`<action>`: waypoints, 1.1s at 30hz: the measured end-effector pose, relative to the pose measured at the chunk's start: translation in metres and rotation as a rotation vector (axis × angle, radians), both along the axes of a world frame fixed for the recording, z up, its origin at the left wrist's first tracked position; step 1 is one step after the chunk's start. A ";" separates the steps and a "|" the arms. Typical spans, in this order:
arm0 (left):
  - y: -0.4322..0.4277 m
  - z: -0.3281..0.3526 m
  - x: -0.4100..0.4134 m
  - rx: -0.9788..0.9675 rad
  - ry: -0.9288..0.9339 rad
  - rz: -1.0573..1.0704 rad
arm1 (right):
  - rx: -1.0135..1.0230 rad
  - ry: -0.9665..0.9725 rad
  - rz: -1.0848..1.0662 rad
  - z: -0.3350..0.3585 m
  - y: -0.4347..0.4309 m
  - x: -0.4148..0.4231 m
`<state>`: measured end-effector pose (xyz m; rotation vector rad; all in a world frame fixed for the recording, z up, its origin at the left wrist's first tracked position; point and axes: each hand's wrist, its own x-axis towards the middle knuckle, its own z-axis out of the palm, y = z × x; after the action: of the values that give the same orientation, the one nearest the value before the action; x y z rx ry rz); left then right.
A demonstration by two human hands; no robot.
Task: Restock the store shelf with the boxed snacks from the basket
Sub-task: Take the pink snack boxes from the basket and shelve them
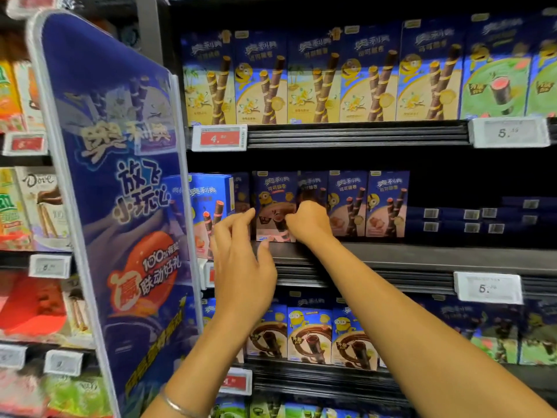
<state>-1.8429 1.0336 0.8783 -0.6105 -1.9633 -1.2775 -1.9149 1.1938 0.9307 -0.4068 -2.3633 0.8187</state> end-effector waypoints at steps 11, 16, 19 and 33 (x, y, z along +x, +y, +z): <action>-0.010 -0.017 -0.007 -0.061 -0.008 0.094 | 0.013 0.002 -0.063 -0.006 -0.011 -0.010; -0.008 -0.025 -0.012 -0.058 0.008 0.096 | -0.031 0.001 -0.040 -0.011 -0.009 -0.012; -0.006 -0.030 -0.015 -0.037 0.006 0.090 | -0.052 0.014 -0.040 -0.011 -0.004 -0.010; 0.010 -0.033 -0.006 -0.200 0.213 0.171 | 0.626 0.027 -0.230 0.057 0.046 -0.006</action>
<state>-1.8494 1.0432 0.8452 -0.6332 -1.9311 -0.8819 -1.9210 1.2395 0.9876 -0.3811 -2.3388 -0.0351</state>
